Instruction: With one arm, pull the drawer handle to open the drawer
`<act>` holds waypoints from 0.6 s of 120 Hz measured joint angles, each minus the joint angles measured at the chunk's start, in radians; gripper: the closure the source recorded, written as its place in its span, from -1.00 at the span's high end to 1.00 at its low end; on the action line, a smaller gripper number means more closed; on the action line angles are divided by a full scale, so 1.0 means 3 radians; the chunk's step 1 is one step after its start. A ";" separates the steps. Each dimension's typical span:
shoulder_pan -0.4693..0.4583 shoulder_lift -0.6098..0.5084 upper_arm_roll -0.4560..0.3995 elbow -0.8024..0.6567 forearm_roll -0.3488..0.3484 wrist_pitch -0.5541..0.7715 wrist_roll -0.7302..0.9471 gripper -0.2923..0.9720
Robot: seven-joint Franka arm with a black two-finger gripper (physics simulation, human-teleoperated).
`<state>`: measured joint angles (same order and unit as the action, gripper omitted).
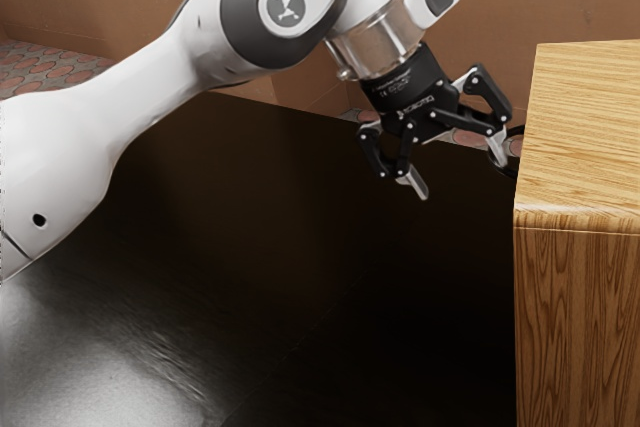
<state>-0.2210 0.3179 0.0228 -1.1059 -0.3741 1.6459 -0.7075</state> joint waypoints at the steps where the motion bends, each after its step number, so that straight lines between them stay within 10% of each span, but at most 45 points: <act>1: -0.0001 0.0001 0.0000 -0.0002 0.0000 0.0002 0.0002 0.54; 72: 0.0043 0.0005 0.0031 -0.0074 0.0024 0.0053 0.0094 0.53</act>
<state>-0.2081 0.3194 0.0322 -1.1283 -0.3669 1.6617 -0.6794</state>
